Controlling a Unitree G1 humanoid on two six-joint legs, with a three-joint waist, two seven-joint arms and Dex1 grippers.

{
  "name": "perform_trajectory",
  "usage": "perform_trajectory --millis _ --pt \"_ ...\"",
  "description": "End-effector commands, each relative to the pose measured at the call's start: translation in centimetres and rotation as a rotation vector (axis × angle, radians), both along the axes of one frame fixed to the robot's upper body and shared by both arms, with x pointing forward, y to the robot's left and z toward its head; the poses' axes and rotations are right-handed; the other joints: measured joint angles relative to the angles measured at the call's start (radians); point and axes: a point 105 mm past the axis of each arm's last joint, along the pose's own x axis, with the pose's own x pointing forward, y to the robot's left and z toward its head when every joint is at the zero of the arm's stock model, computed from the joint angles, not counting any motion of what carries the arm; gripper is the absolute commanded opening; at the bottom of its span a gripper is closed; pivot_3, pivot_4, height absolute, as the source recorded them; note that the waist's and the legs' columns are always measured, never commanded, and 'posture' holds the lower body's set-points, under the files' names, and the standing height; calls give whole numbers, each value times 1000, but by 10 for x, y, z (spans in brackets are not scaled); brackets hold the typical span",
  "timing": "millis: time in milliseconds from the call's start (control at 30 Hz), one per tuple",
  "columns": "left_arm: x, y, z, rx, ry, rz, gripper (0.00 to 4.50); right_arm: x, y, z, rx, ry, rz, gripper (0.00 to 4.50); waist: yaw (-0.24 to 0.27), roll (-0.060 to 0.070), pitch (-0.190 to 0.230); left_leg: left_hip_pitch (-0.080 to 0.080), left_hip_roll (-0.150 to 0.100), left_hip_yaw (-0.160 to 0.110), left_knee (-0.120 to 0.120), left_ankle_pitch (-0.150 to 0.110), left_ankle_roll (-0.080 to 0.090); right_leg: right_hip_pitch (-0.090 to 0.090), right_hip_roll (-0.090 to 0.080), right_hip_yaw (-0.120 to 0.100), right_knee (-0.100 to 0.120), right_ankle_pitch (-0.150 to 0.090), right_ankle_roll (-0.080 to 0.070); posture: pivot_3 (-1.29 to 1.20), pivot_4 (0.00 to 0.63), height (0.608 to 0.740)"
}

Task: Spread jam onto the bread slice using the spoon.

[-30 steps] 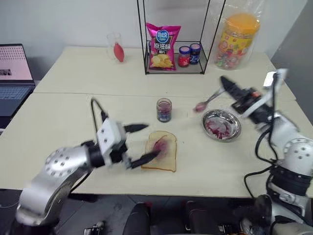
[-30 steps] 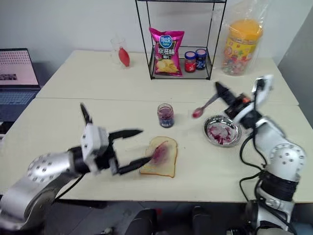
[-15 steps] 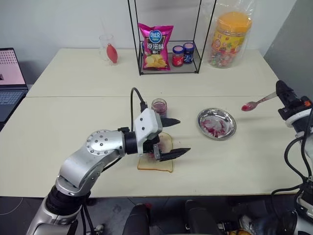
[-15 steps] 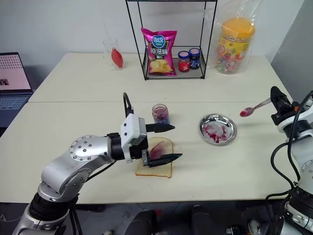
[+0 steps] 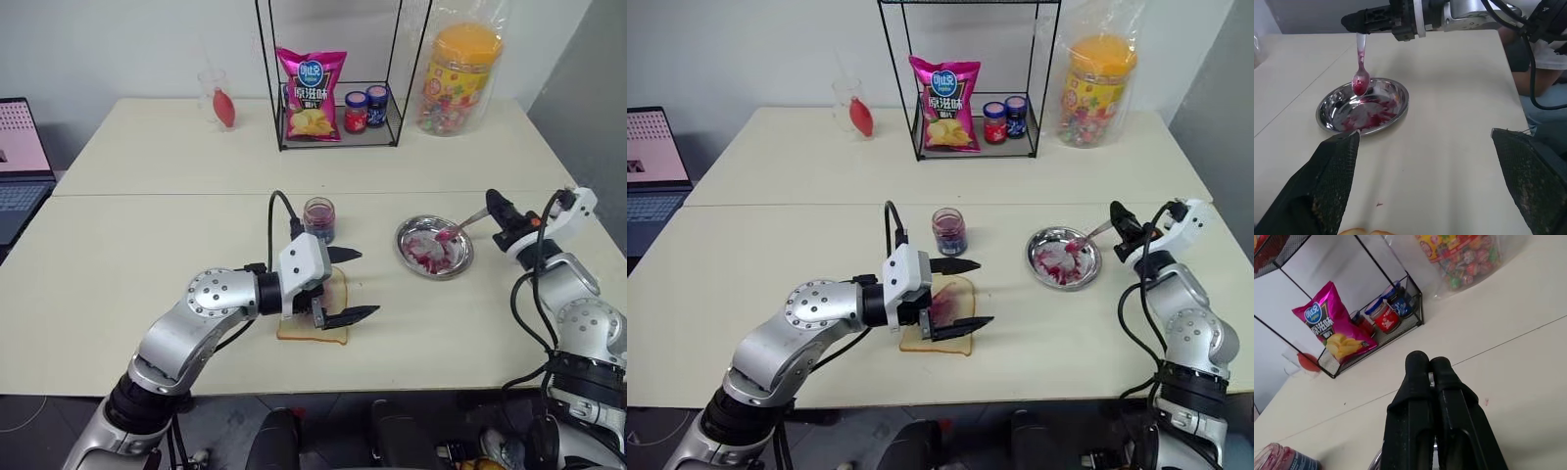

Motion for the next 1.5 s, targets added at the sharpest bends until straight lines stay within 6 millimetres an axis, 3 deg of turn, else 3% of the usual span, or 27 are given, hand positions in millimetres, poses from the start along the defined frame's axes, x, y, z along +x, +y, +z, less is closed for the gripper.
perform_trajectory --millis 33,100,333,567,800,1067,1133,1233,1500 --pt "-3 -6 9 -16 -43 -19 4500 -1 0 2 -8 -23 14 9 0 0 0 0 0 0 0 0 0 0 0 0 0 0 0 0 150 740" --pt "-2 -6 10 -18 -45 -18 4500 -2 0 -3 -26 -3 25 9 0 0 0 1 0 1 0 0 0 0 0 1 0 0 0 0 150 740" --pt "0 -10 13 -24 -56 -20 4500 -7 0 -10 -71 22 47 1476 0 0 0 1 0 3 0 0 0 0 0 3 0 1 1 0 150 740" --pt "3 -12 18 -36 -67 -15 4500 -8 -2 -16 -256 36 23 3008 0 0 0 2 0 4 0 0 0 0 0 4 0 1 2 0 150 740" --pt "4 -13 20 -39 -74 -9 4500 -14 6 -18 -406 10 57 3008 -1 0 0 2 0 5 0 0 0 0 0 5 0 1 2 0 150 740" --pt "5 -13 22 -41 -76 -6 4500 -16 -1 -18 -570 -20 5 3008 0 0 0 2 0 5 0 0 0 0 0 5 0 1 2 0 150 740" --pt "6 -13 23 -41 -76 -5 4500 -14 -7 -16 -555 -31 -45 3008 -1 0 0 2 0 5 0 0 0 0 0 5 0 1 2 0 150 740" --pt "7 -13 24 -40 -76 -1 4500 -14 2 -13 -435 -39 -8 3008 -1 0 0 3 0 5 0 0 0 0 0 5 0 1 2 0 150 740" --pt "8 -11 25 -36 -78 12 4500 -11 0 -14 -476 -44 -49 3008 -1 0 0 3 0 6 0 0 0 0 0 5 0 1 3 0 150 740"
